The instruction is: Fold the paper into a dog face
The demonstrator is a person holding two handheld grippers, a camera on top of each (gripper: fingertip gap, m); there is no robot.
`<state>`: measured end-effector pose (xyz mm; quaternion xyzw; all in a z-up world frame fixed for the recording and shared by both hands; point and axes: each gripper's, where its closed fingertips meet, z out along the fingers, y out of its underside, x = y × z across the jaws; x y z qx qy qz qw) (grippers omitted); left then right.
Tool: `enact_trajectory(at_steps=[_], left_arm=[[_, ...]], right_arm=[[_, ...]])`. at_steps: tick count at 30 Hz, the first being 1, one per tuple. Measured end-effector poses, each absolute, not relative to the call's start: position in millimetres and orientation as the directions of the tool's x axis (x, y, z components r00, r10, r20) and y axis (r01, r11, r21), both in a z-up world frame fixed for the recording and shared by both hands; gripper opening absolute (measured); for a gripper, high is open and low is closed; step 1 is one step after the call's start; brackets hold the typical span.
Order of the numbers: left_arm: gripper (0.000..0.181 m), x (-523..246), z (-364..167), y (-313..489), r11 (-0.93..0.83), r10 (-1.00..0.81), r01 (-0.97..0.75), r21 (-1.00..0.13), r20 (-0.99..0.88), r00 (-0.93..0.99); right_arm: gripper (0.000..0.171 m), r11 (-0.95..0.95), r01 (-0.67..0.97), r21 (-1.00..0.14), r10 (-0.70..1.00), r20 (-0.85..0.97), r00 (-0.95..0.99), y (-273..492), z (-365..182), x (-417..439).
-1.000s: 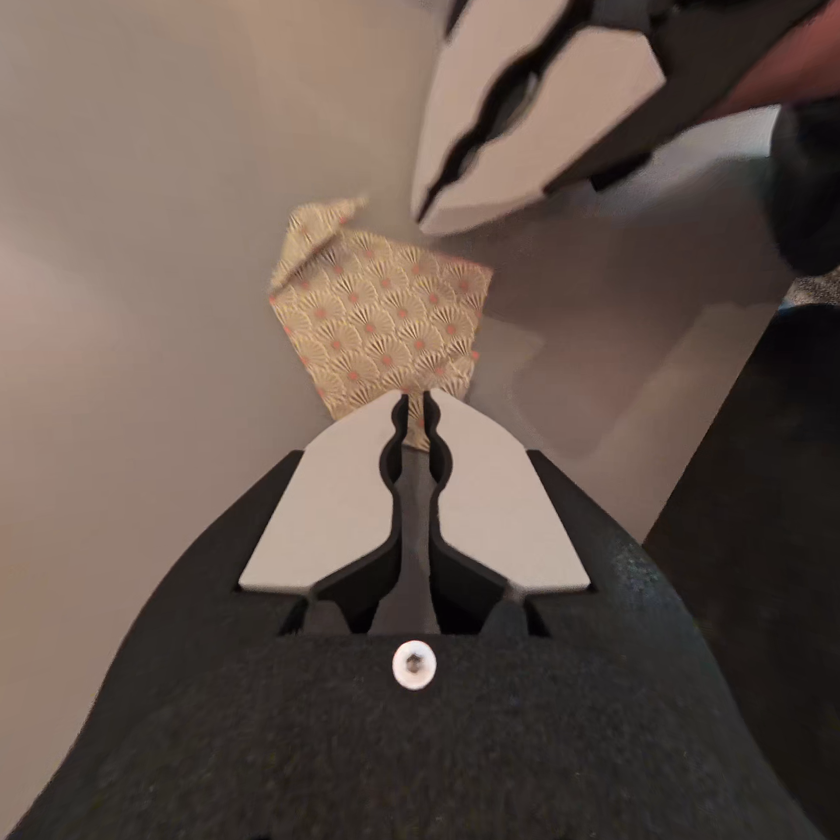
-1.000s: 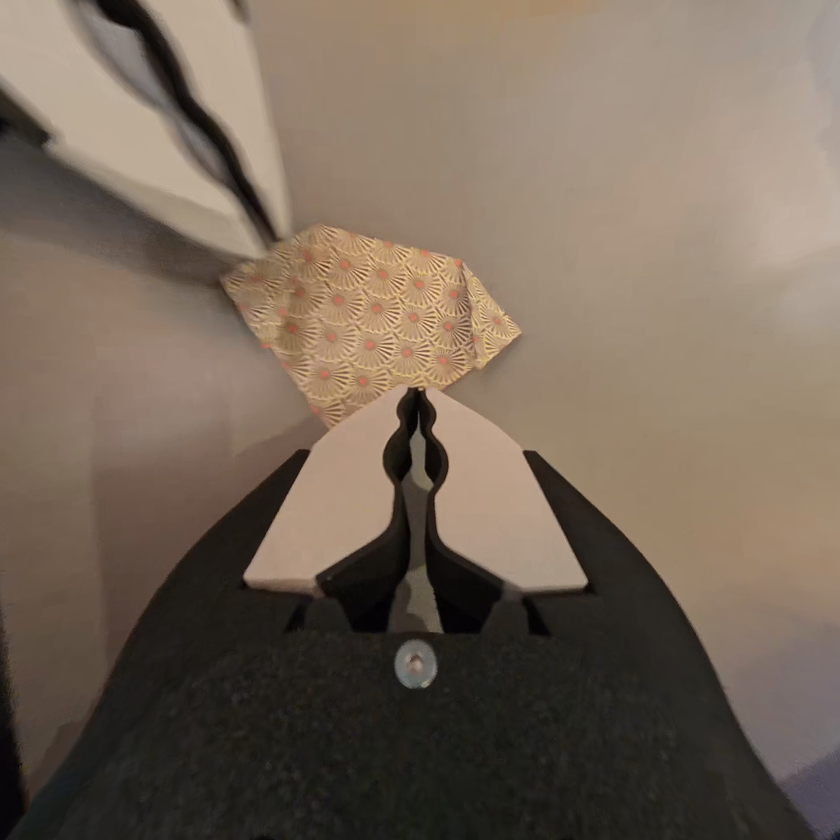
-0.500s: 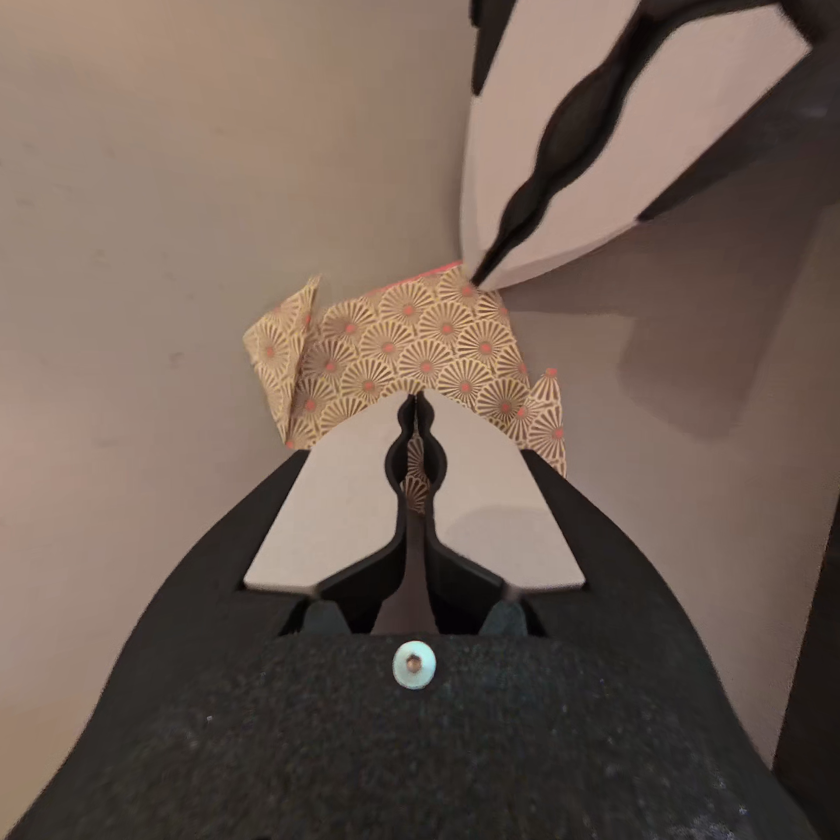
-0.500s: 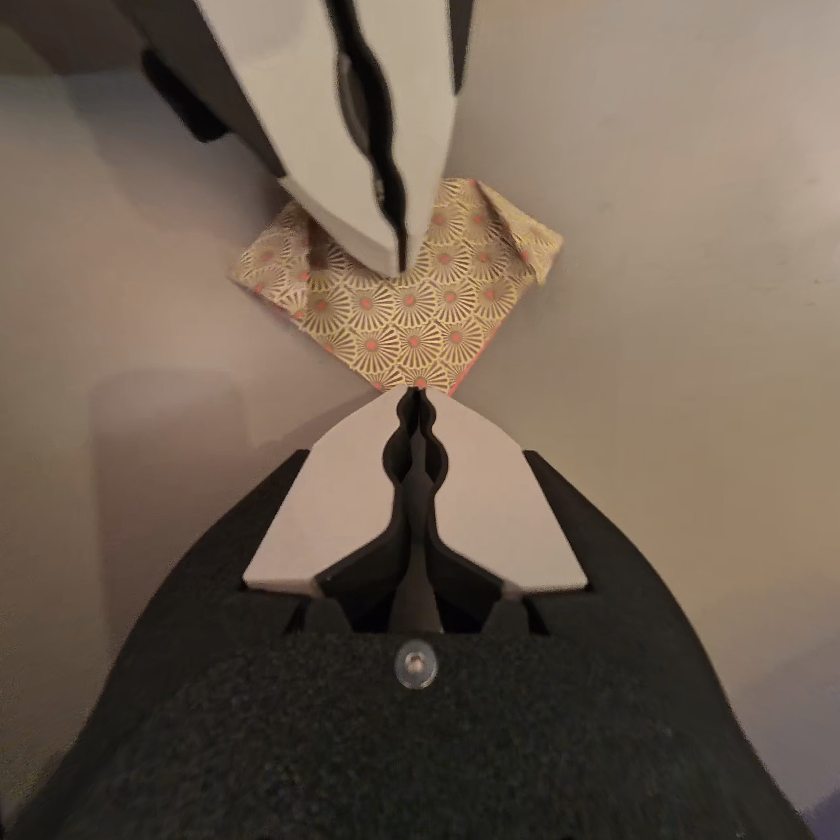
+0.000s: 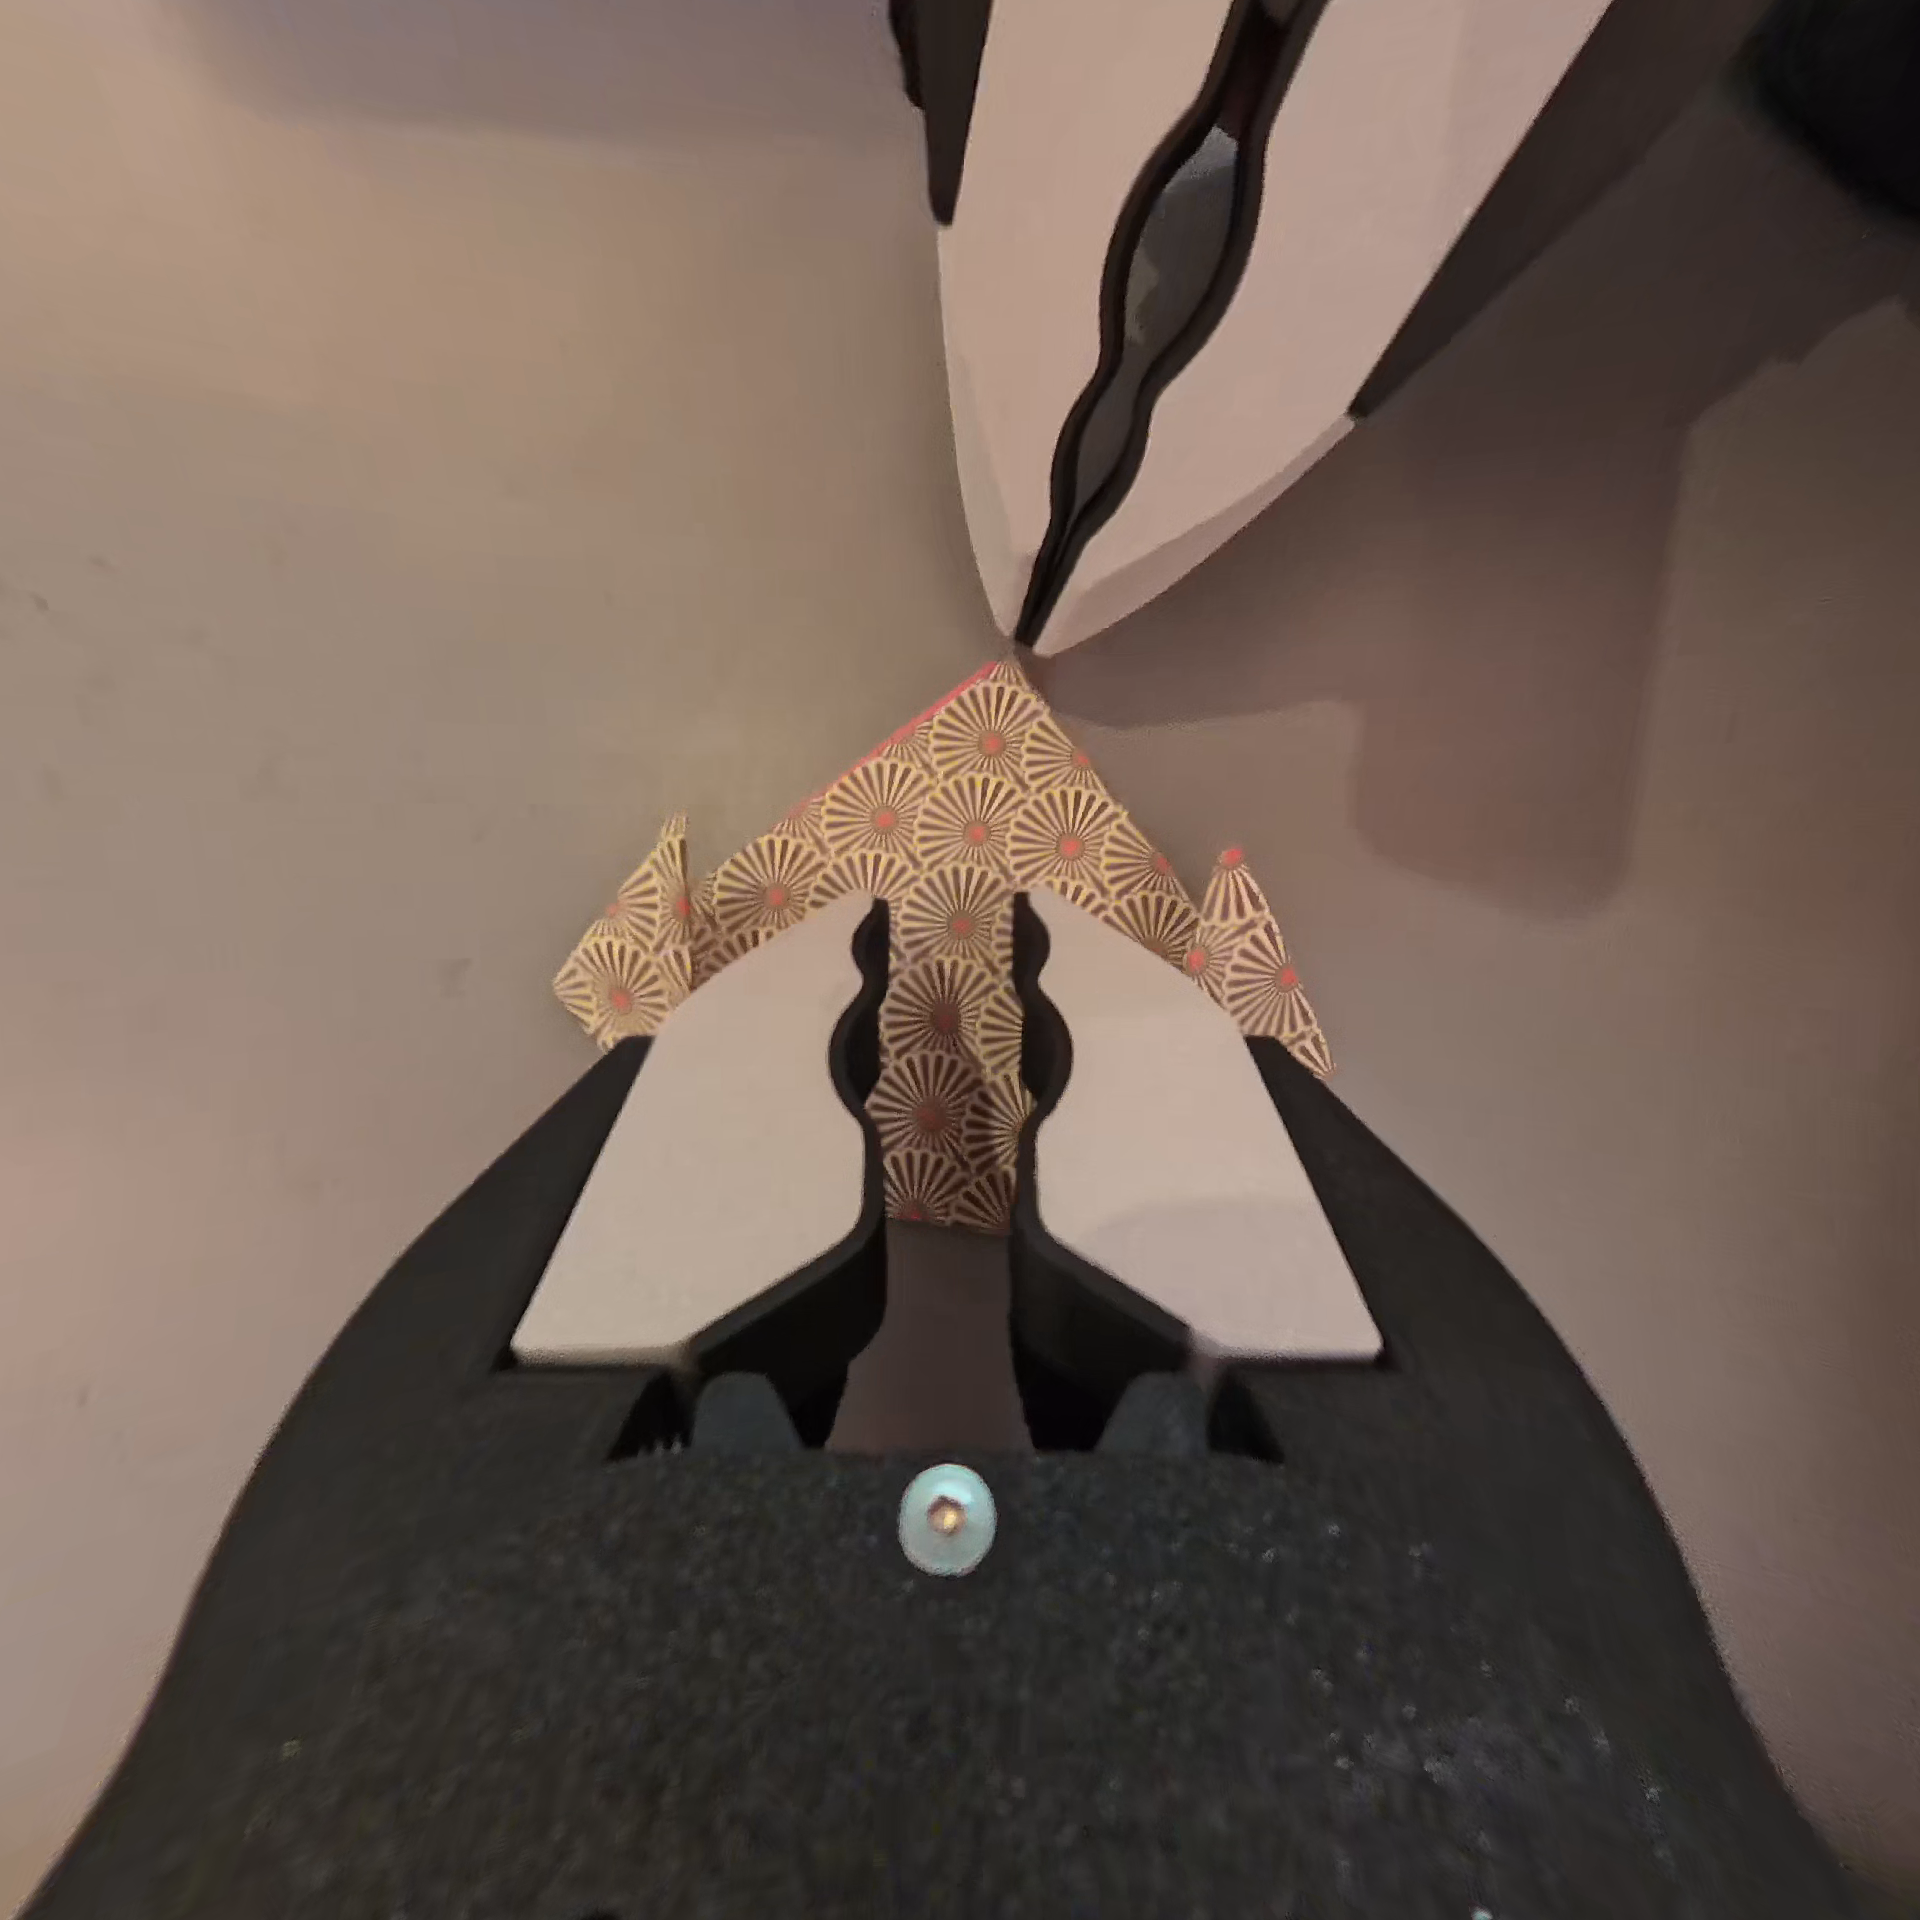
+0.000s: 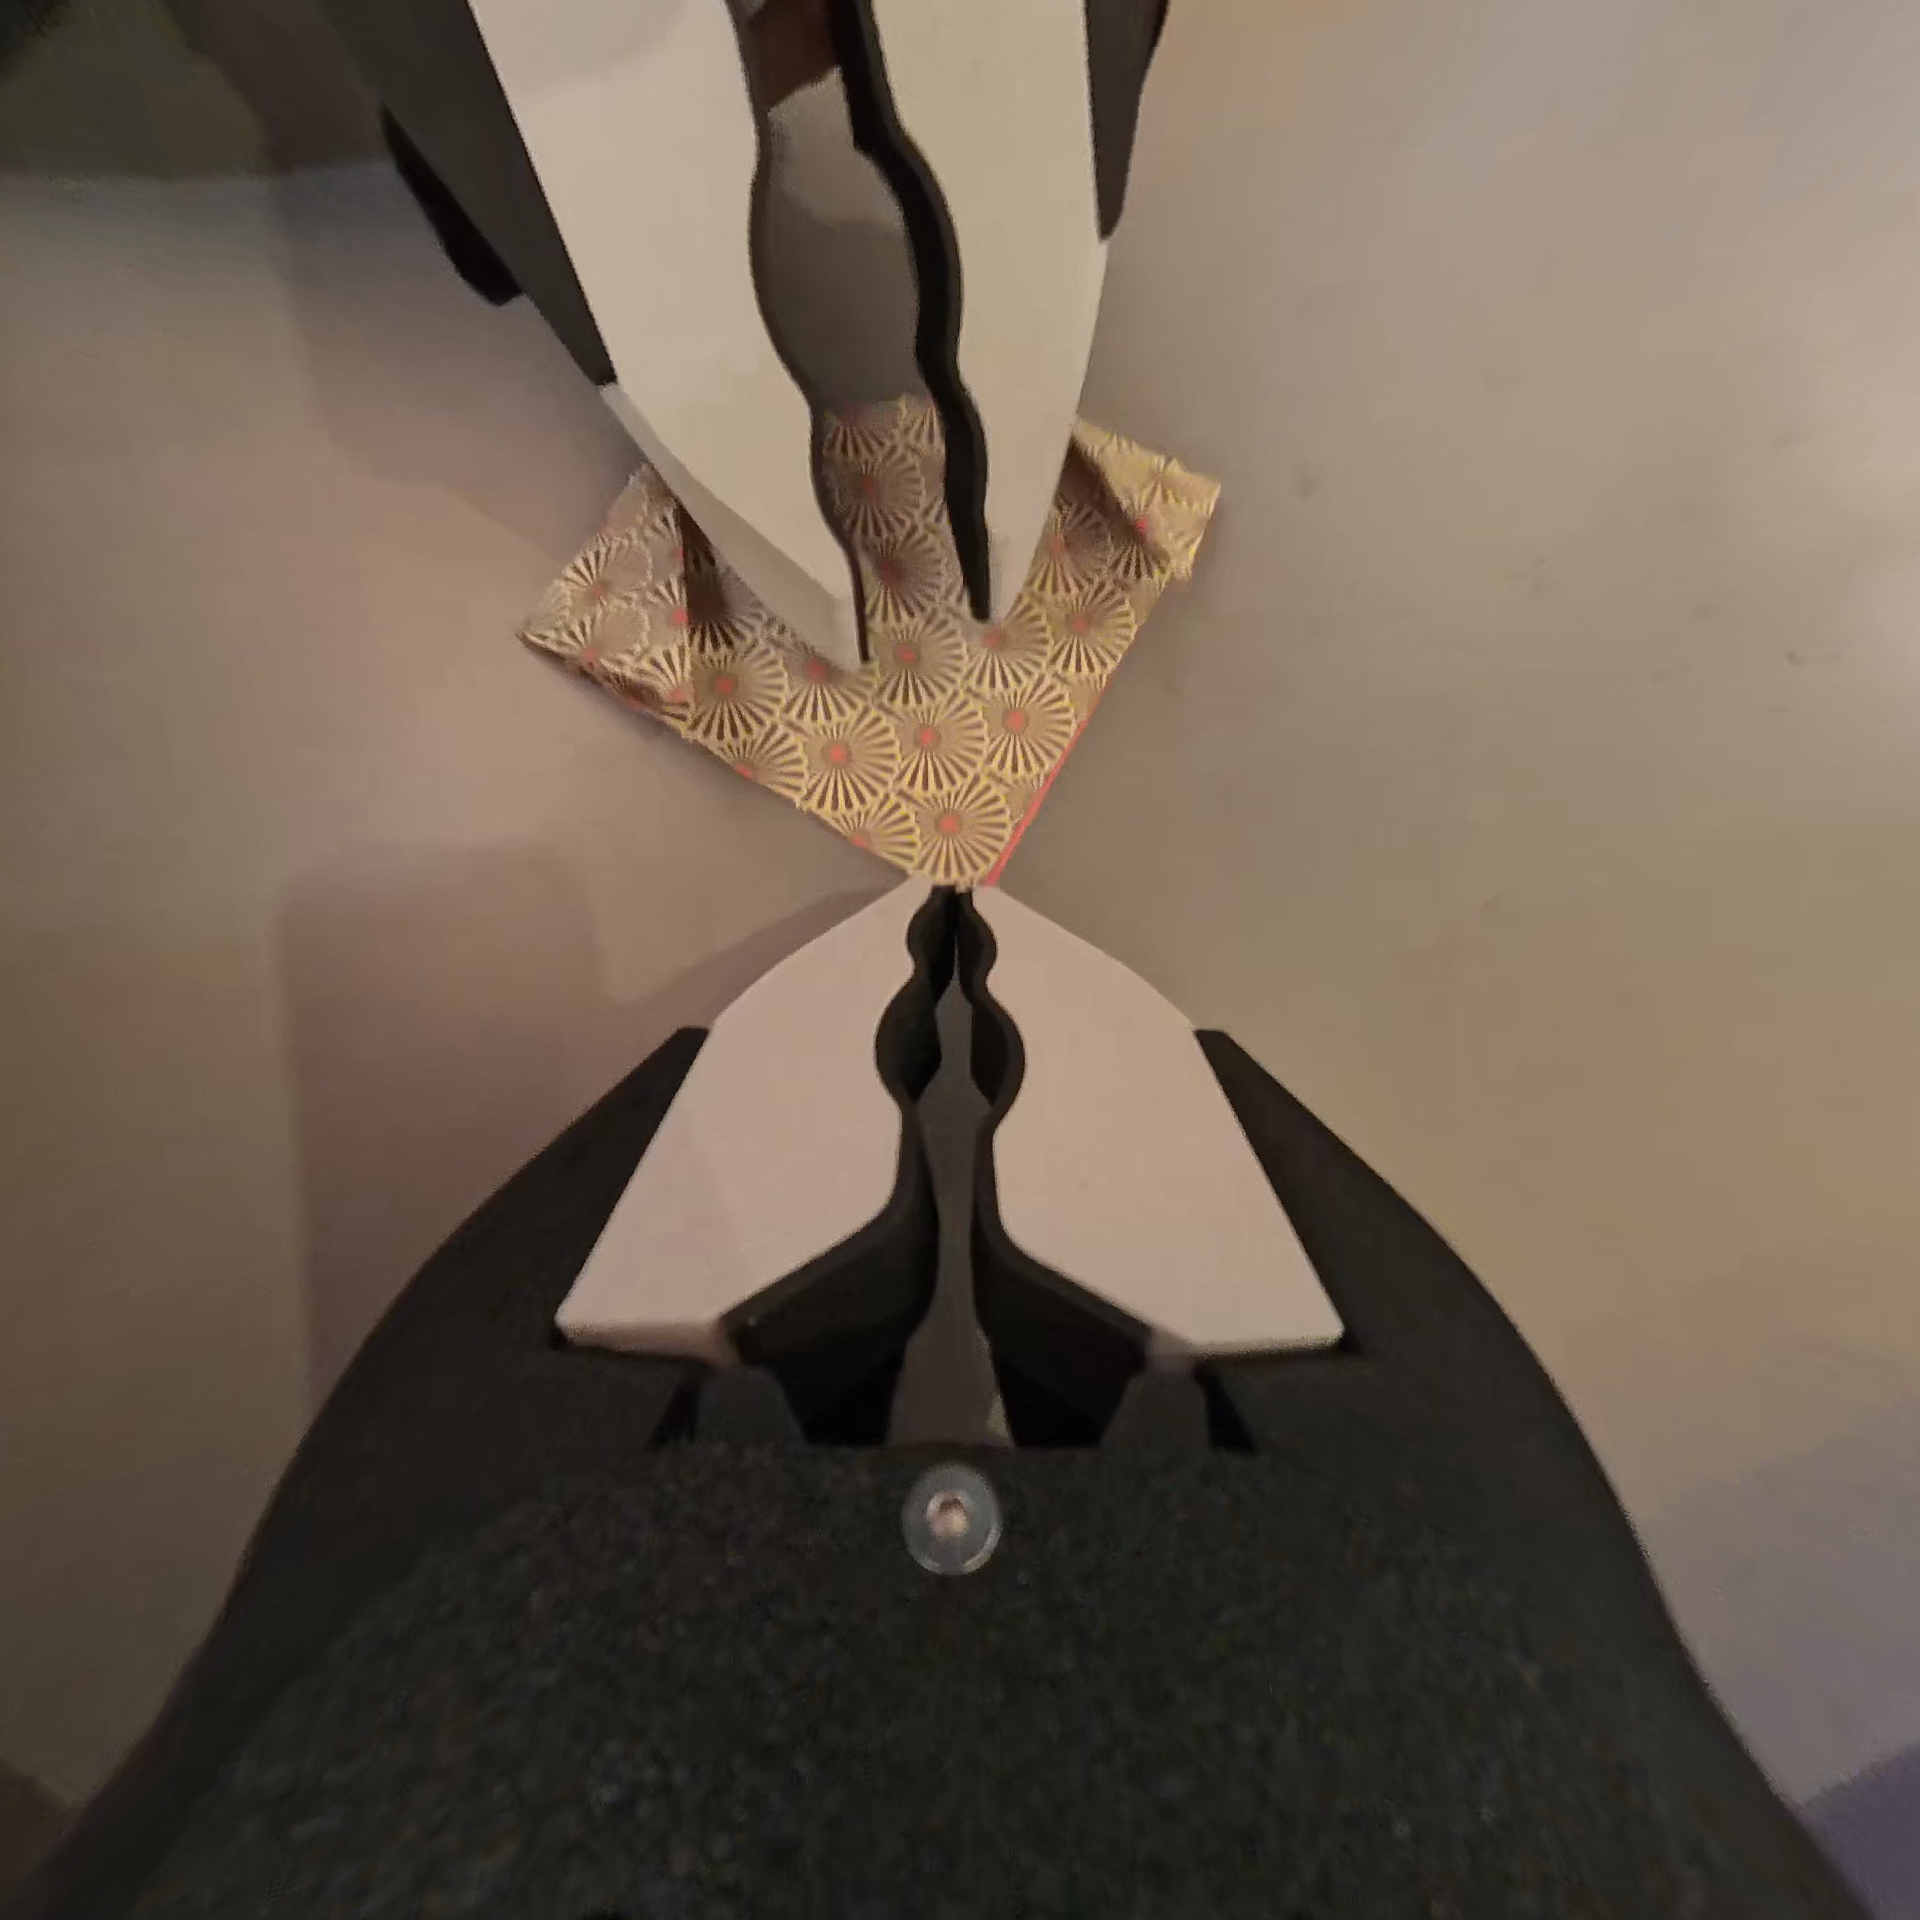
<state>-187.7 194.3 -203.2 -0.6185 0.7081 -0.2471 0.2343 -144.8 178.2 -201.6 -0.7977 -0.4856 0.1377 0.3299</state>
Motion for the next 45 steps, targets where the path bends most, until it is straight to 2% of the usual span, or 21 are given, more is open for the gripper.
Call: enact_trajectory(at_steps=[13,21,29,34,38,40,42,44,45], left_arm=[[0.022,-183.6,-210.0,191.2,0.241,-0.956,-0.765,-0.598,-0.008,-0.294],[0.02,-182.3,-209.9,192.7,0.203,-0.965,-0.741,-0.64,-0.003,-0.263],[0.017,-180.9,-209.8,193.9,0.177,-0.973,-0.72,-0.671,-0.009,-0.231],[0.017,-180.5,-209.9,193.8,0.162,-0.978,-0.724,-0.671,-0.011,-0.209],[0.017,-180.4,-209.8,193.9,0.159,-0.979,-0.726,-0.67,-0.011,-0.204],[0.017,-180.3,-209.8,194.1,0.16,-0.979,-0.729,-0.666,-0.014,-0.203],[0.018,-180.4,-209.7,197.4,0.156,-0.983,-0.74,-0.654,-0.029,-0.181],[0.035,-182.7,-208.8,203.8,0.154,-0.987,-0.758,-0.634,-0.057,-0.153],[0.037,-184.8,-208.1,205.1,0.16,-0.986,-0.763,-0.626,-0.065,-0.153]], right_arm=[[0.008,-0.407,0.661,-0.63,0.836,0.034,0.547,171.1,-208.8,-130.5],[0.012,-0.418,0.628,-0.656,0.844,-0.024,0.536,176.4,-209.3,-141.8],[0.025,-0.561,0.465,-0.685,0.781,-0.25,0.572,173.2,-202.0,-149.7],[0.027,-0.625,0.451,-0.637,0.735,-0.287,0.614,173.5,-203.9,-157.0],[0.035,-0.684,0.403,-0.608,0.687,-0.35,0.637,173.8,-201.5,-164.6],[0.035,-0.679,0.433,-0.593,0.694,-0.327,0.641,174.5,-202.2,-162.6],[0.035,-0.642,0.507,-0.576,0.718,-0.218,0.661,177.6,-204.6,-152.2],[0.035,-0.572,0.598,-0.561,0.768,-0.11,0.631,177.4,-205.2,-148.5],[0.034,-0.537,0.626,-0.565,0.789,-0.073,0.611,177.7,-205.2,-149.9]])
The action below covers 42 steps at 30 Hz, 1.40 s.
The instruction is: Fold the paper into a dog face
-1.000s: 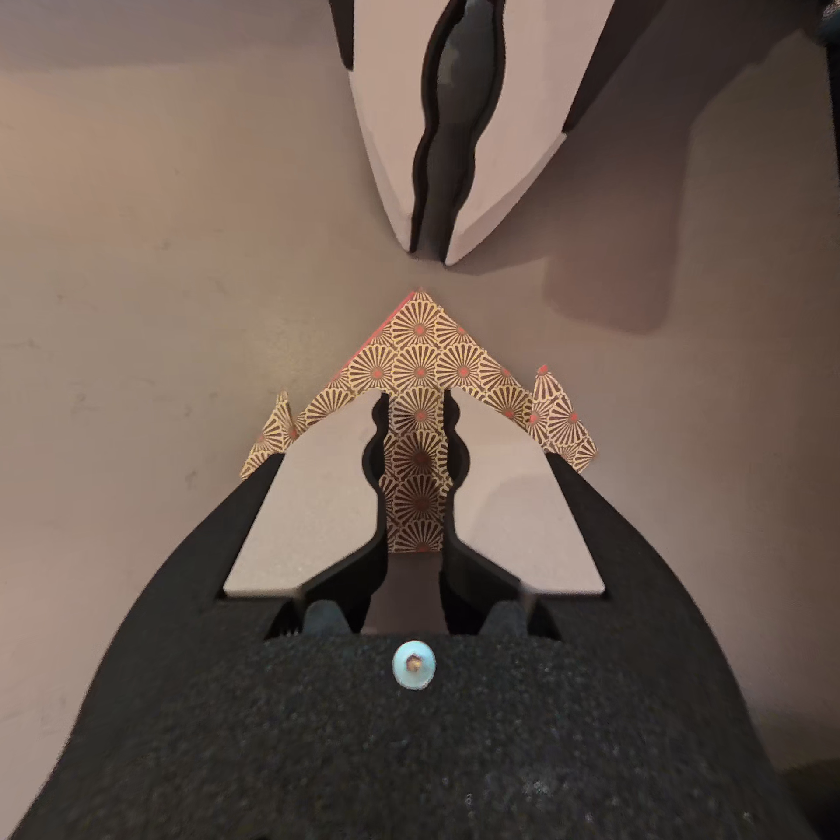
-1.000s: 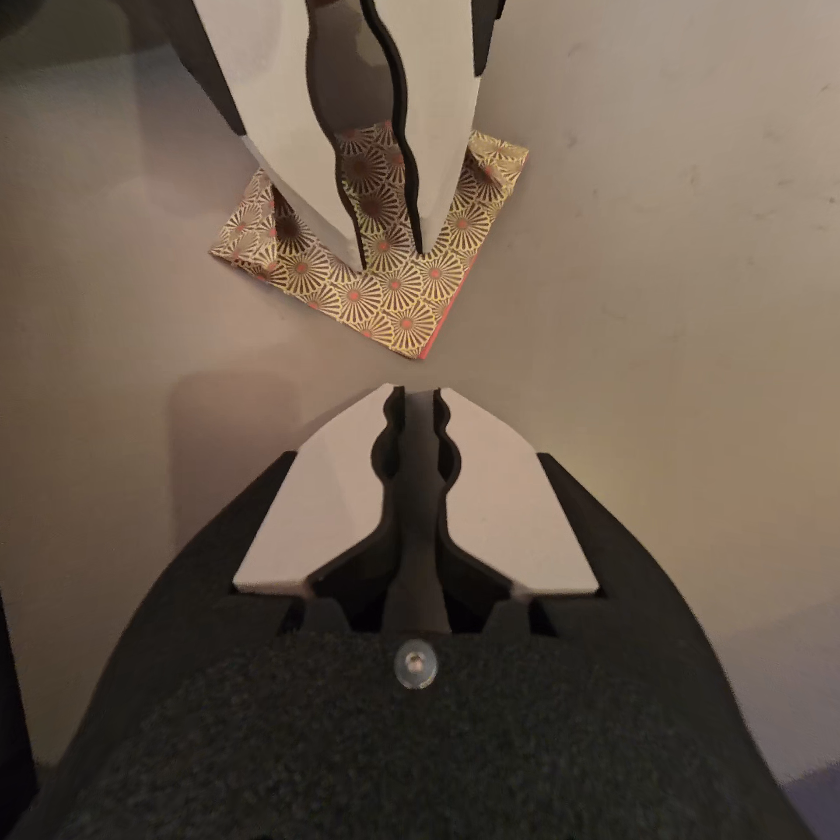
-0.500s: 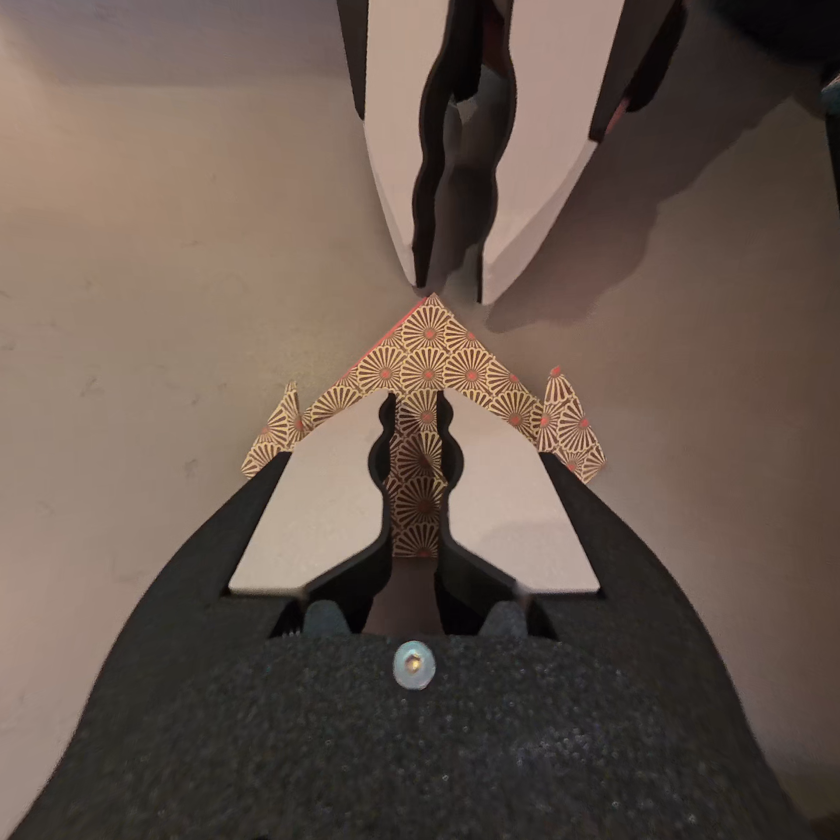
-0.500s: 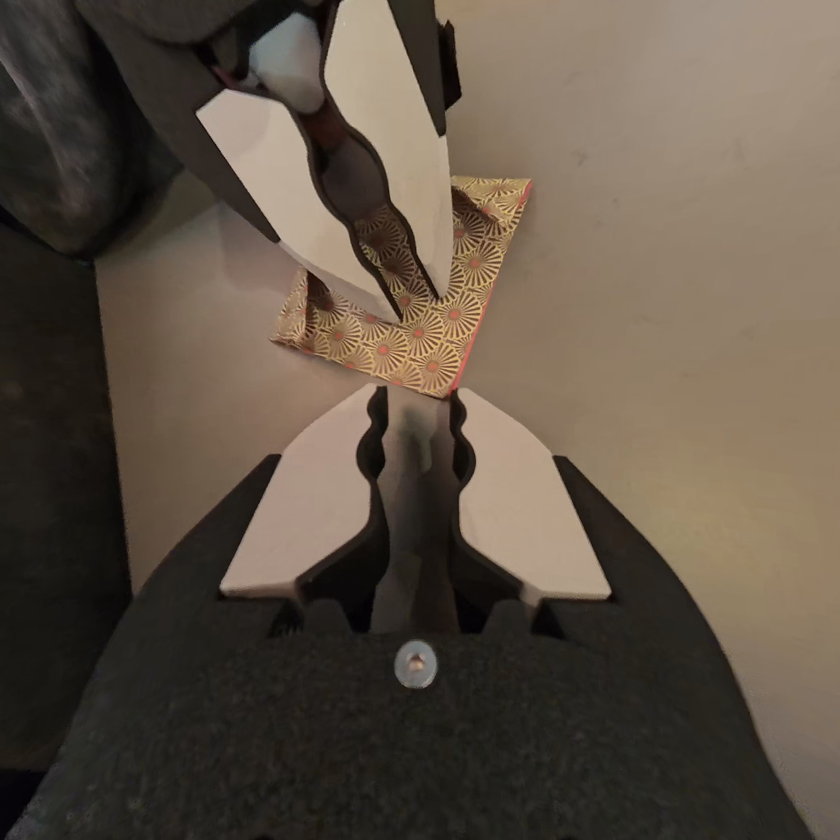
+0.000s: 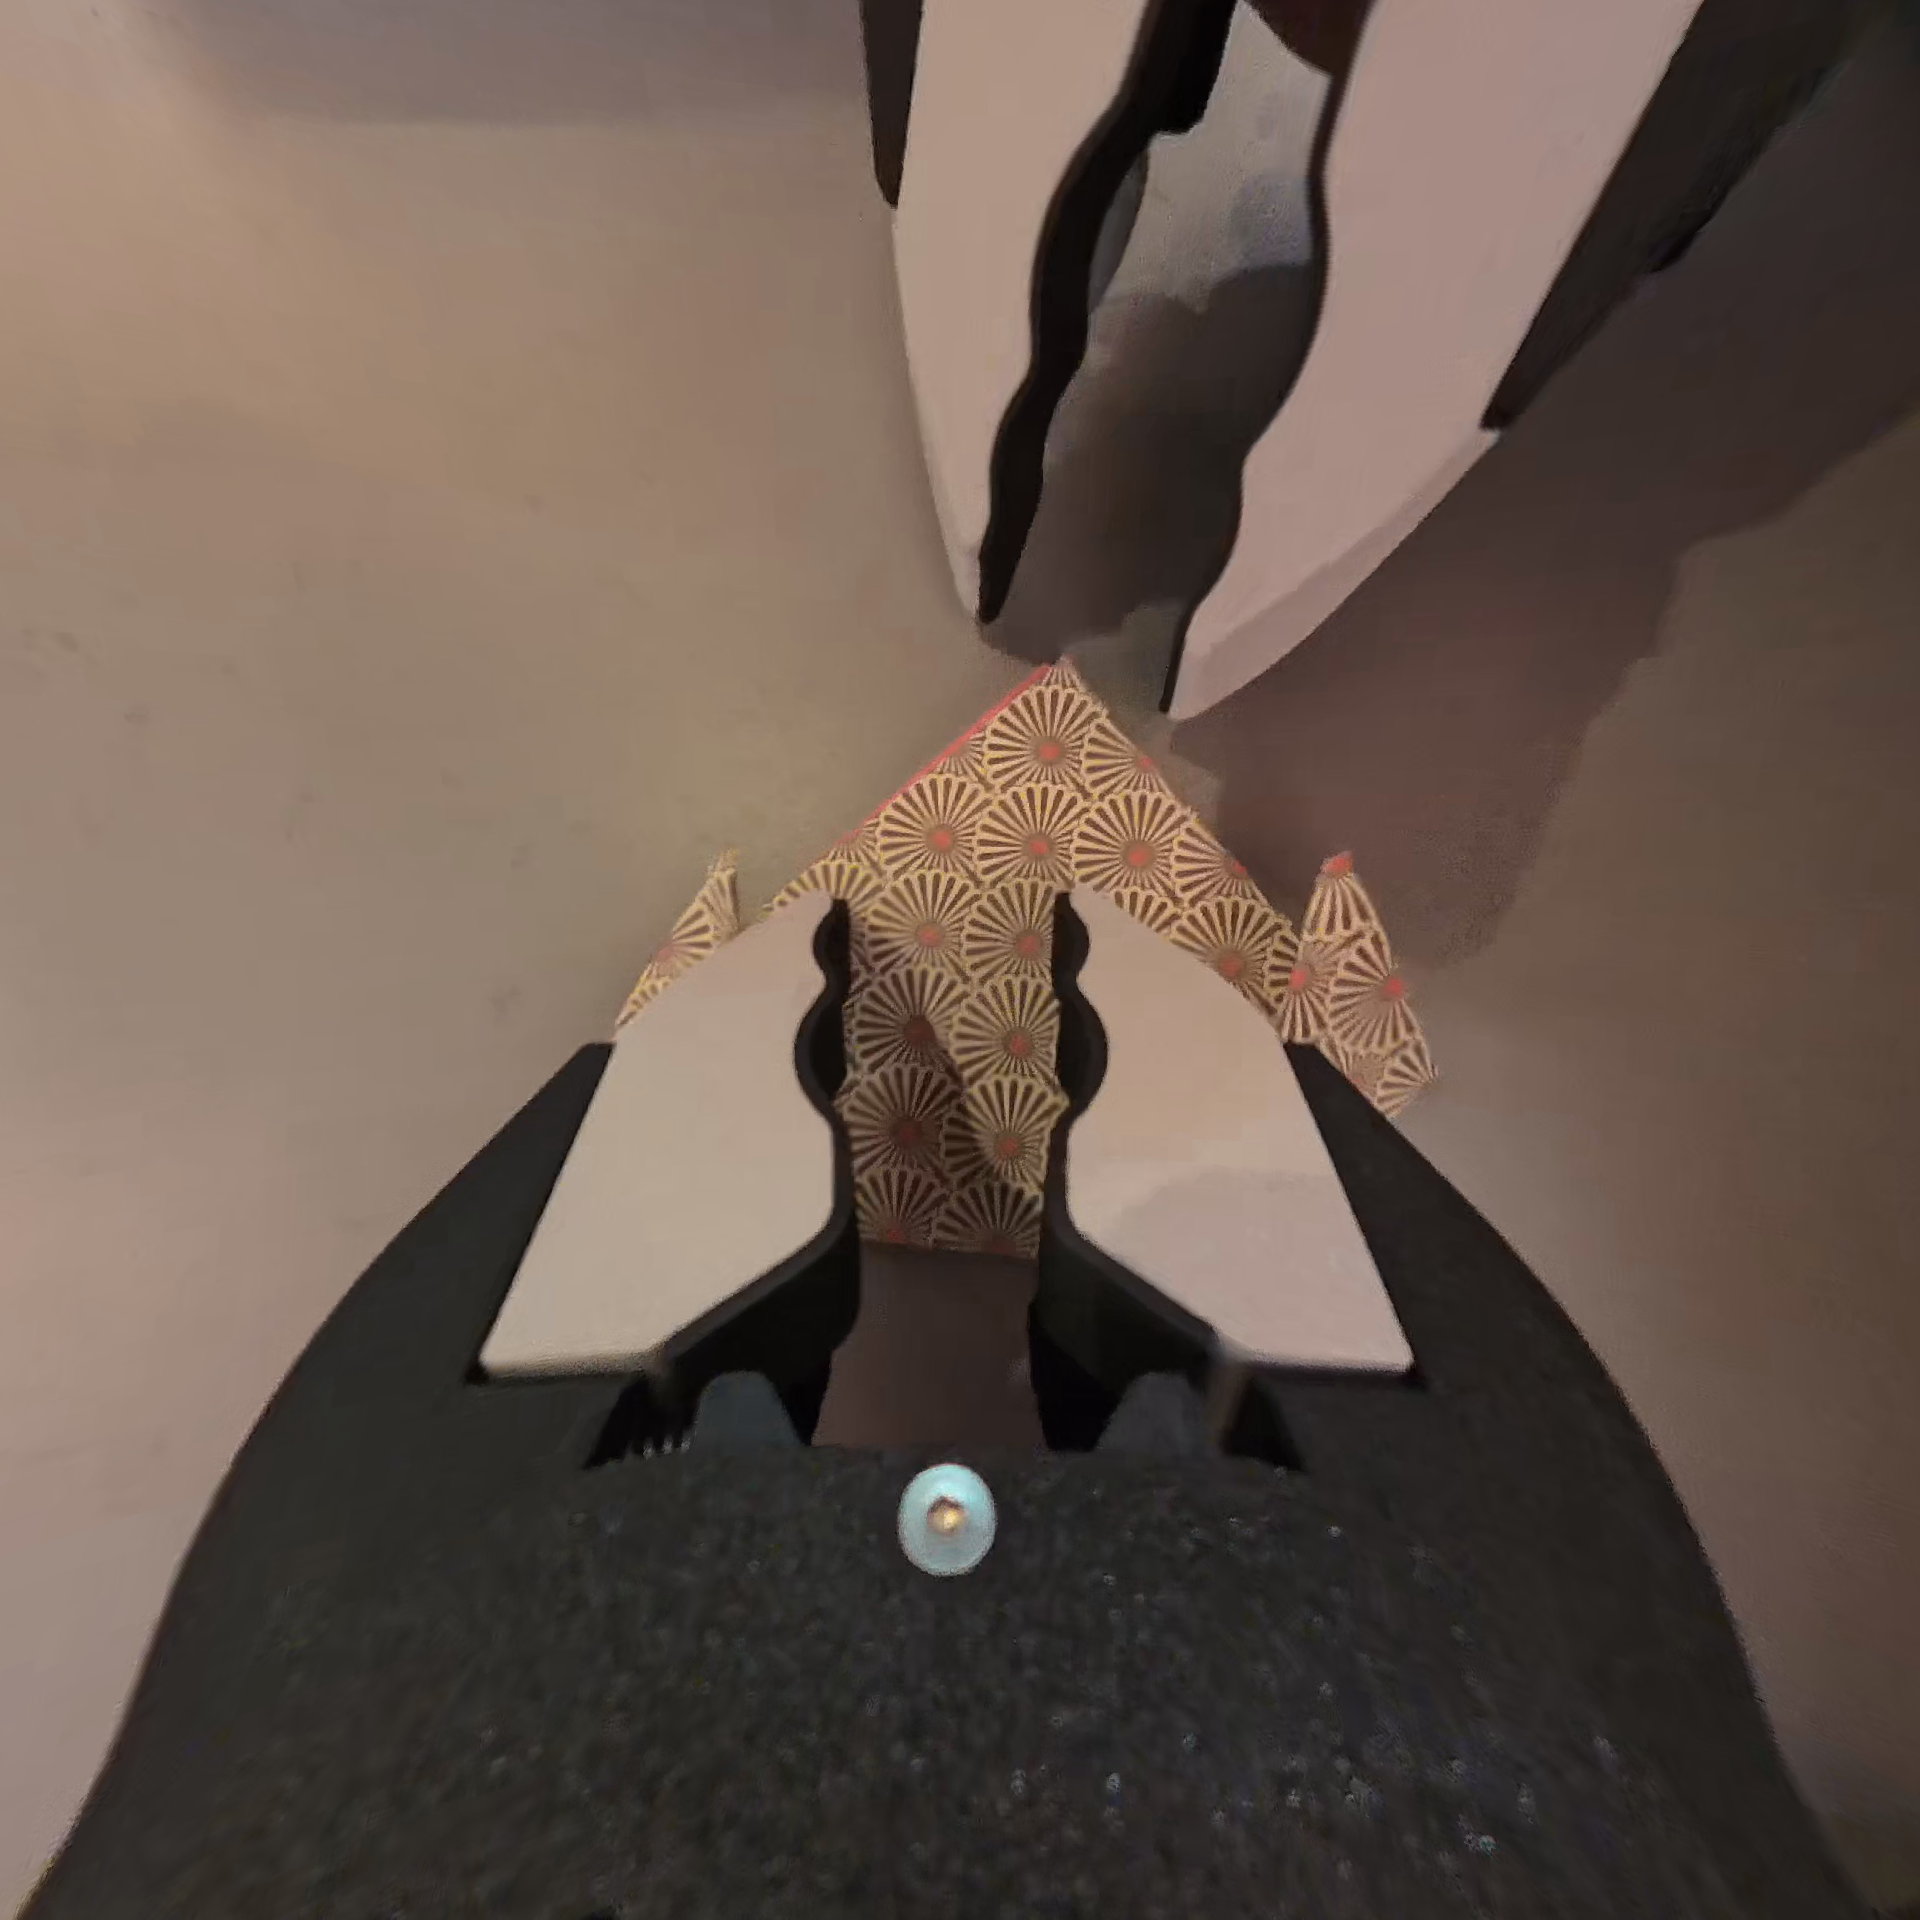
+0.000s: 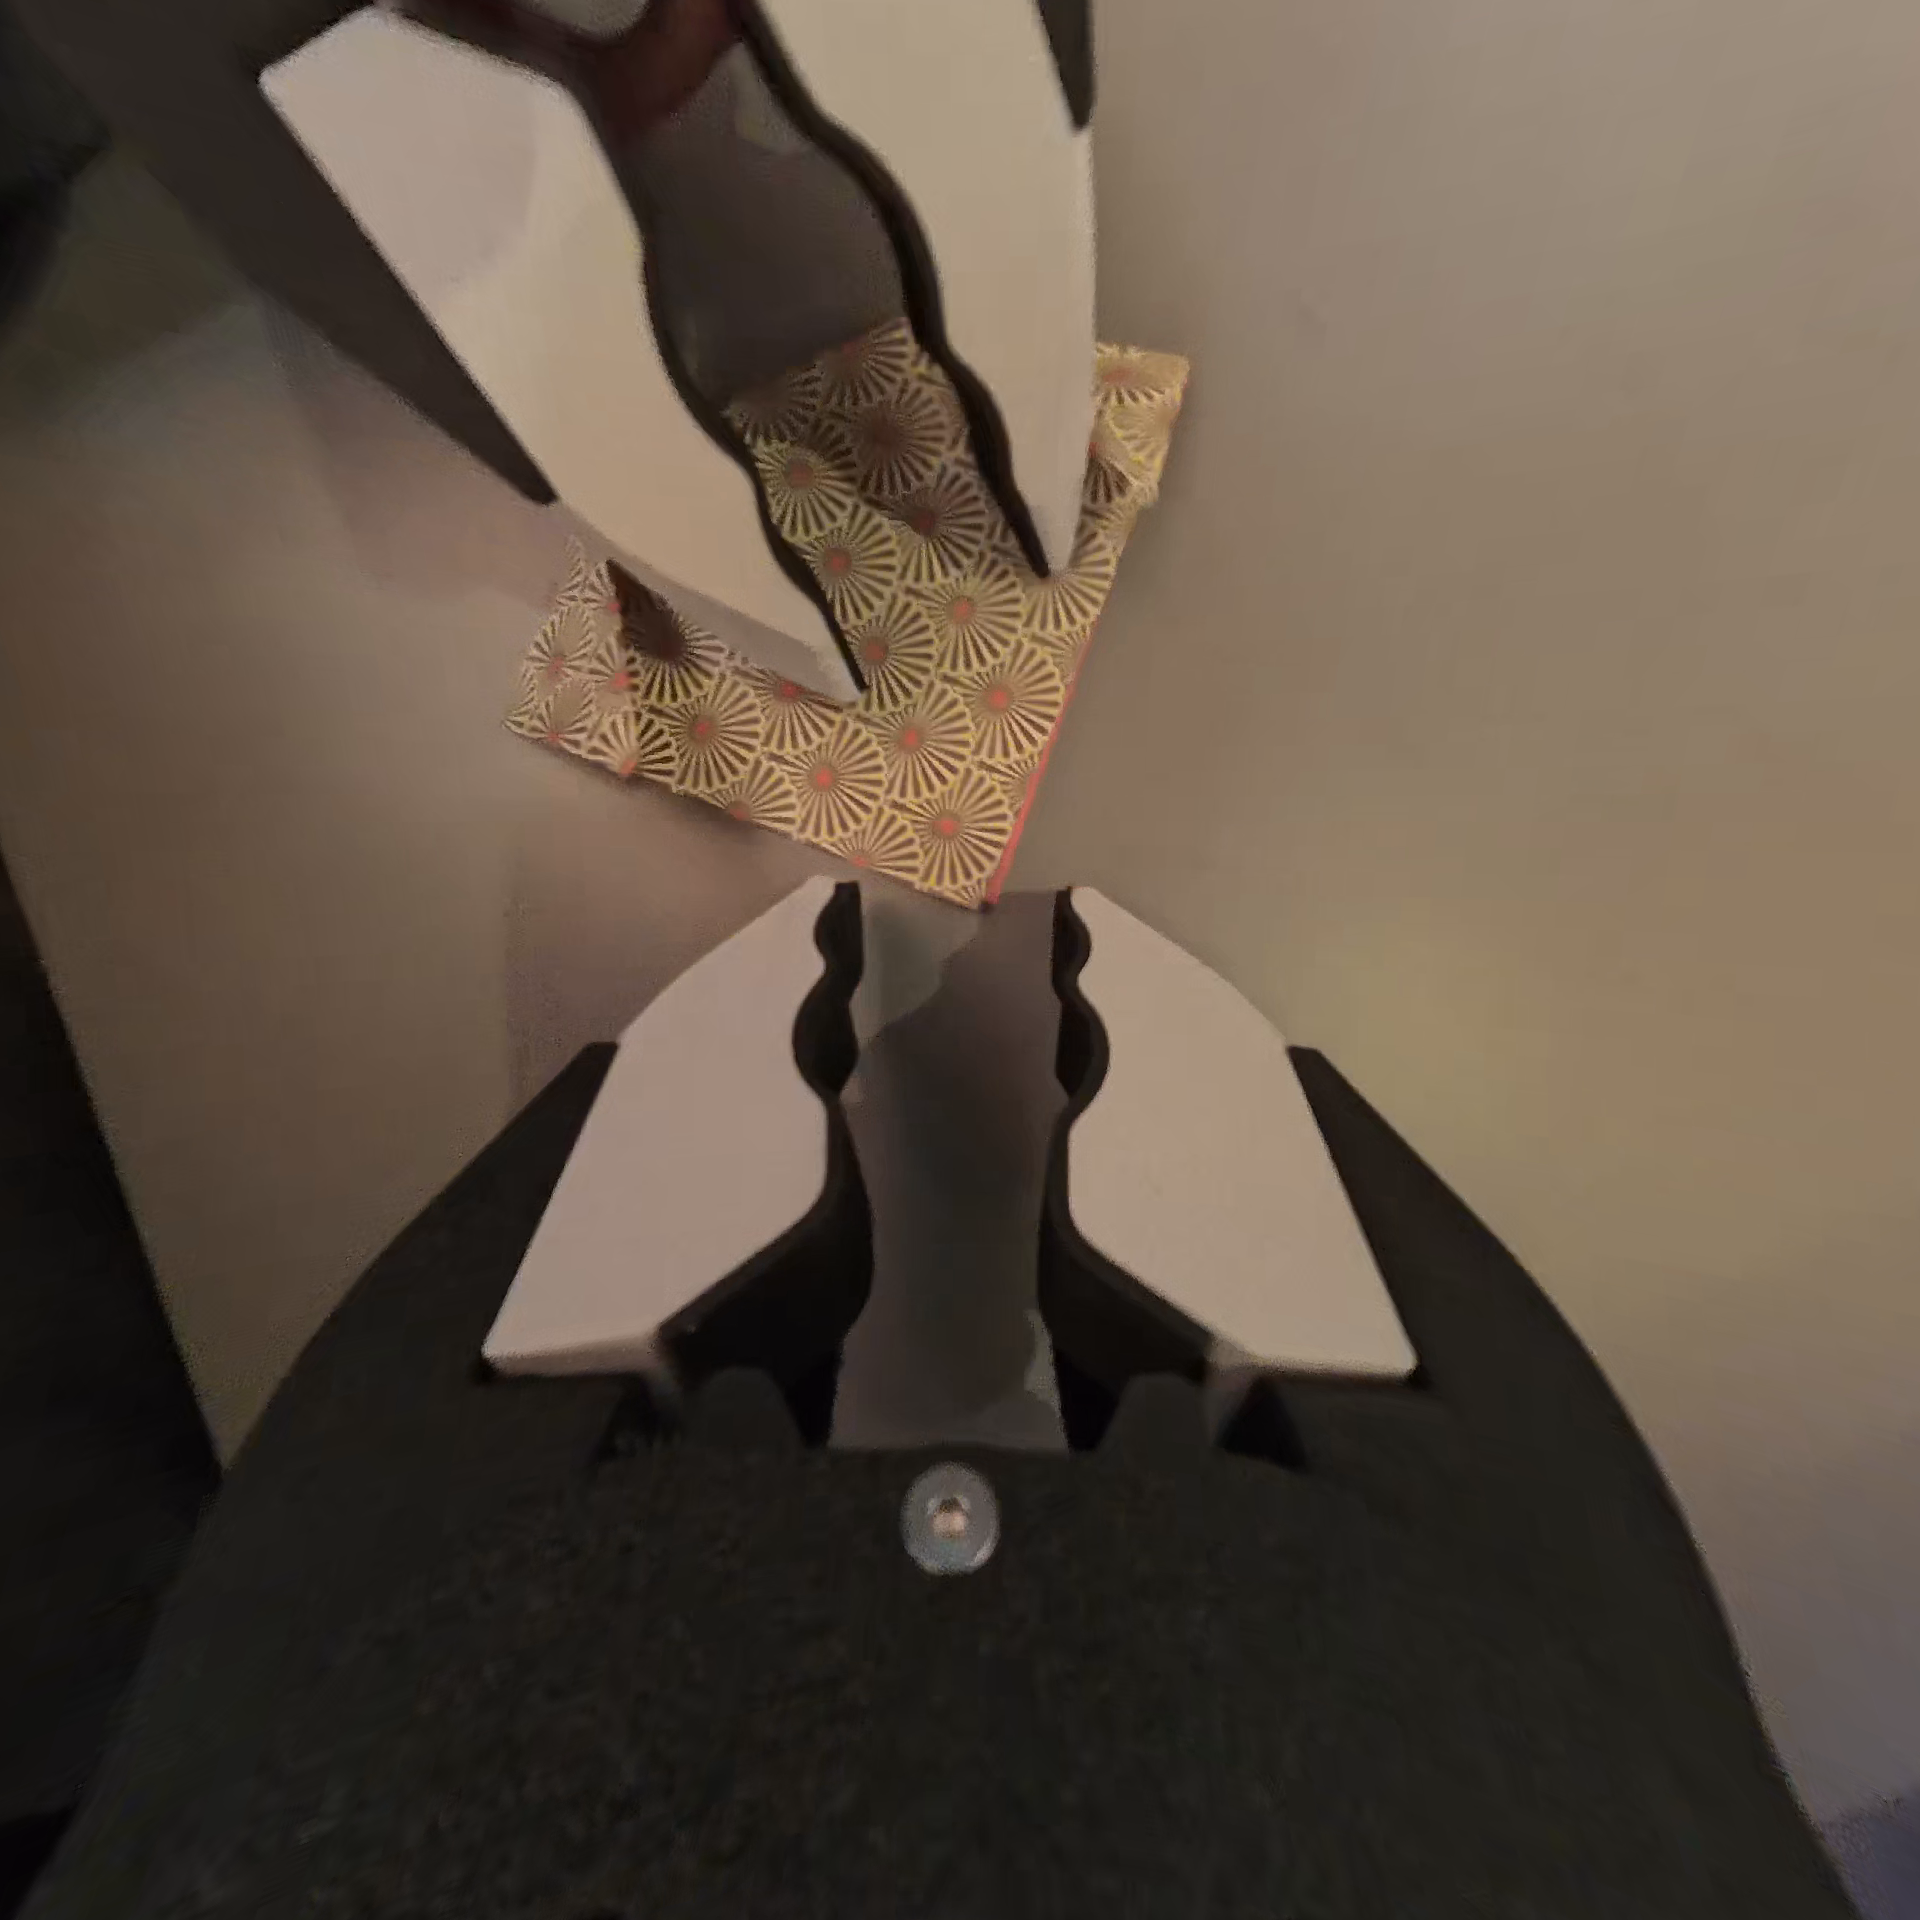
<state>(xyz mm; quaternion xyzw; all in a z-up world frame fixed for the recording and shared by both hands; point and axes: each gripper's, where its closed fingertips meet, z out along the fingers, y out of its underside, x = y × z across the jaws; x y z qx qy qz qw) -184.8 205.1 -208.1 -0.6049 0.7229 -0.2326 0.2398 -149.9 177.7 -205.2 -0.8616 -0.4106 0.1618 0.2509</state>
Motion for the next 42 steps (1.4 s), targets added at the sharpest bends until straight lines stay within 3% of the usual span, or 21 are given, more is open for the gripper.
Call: enact_trajectory(at_steps=[12,18,28,34,36,42], left_arm=[[0.019,-191.9,-209.7,194.8,0.181,-0.979,-0.766,-0.617,-0.037,-0.201],[0.018,-189.2,-210.0,194.3,0.168,-0.981,-0.758,-0.63,-0.03,-0.192],[0.018,-189.2,-210.2,194.3,0.155,-0.983,-0.754,-0.638,-0.022,-0.184],[0.018,-187.6,-210.3,194.0,0.156,-0.983,-0.751,-0.642,-0.026,-0.181],[0.018,-187.7,-210.3,194.0,0.157,-0.983,-0.749,-0.643,-0.027,-0.182],[0.017,-187.9,-210.4,193.6,0.163,-0.982,-0.748,-0.643,-0.03,-0.189]], right_arm=[[0.032,-0.499,0.663,-0.559,0.811,-0.031,0.585,180.2,-210.2,-151.9],[0.034,-0.534,0.63,-0.565,0.793,-0.077,0.604,176.4,-209.5,-156.5],[0.029,-0.678,0.392,-0.622,0.7,-0.383,0.603,176.4,-202.5,-170.2],[0.032,-0.702,0.343,-0.624,0.693,-0.487,0.532,170.9,-196.0,-185.7],[0.032,-0.671,0.411,-0.617,0.724,-0.422,0.546,170.6,-200.3,-179.0],[0.033,-0.416,0.756,-0.506,0.874,0.008,0.487,175.0,-208.8,-137.3]])
